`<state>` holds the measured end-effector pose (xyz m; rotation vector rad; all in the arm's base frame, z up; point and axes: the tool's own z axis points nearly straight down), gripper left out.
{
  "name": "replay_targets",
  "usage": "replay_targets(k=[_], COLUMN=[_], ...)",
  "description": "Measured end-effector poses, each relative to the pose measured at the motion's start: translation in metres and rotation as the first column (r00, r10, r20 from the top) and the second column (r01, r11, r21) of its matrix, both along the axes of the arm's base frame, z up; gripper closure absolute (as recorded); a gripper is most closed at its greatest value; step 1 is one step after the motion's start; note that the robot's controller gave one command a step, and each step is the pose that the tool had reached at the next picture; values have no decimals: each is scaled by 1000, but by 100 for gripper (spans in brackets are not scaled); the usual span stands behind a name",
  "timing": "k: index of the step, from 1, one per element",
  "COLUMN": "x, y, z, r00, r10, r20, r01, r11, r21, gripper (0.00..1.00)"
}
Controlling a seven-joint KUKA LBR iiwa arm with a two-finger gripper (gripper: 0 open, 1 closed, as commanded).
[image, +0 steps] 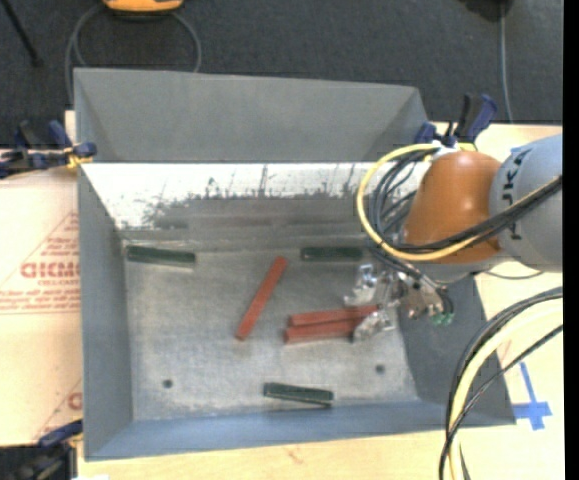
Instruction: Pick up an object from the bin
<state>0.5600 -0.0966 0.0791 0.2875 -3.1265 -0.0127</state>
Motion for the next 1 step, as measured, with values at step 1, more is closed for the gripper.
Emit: replay_targets(k=[1], x=[-33], y=[18], z=[172], r00=[922], r10=[-388], r20=[11], r01=[388], r11=[922], r21=[-6], gripper=[100])
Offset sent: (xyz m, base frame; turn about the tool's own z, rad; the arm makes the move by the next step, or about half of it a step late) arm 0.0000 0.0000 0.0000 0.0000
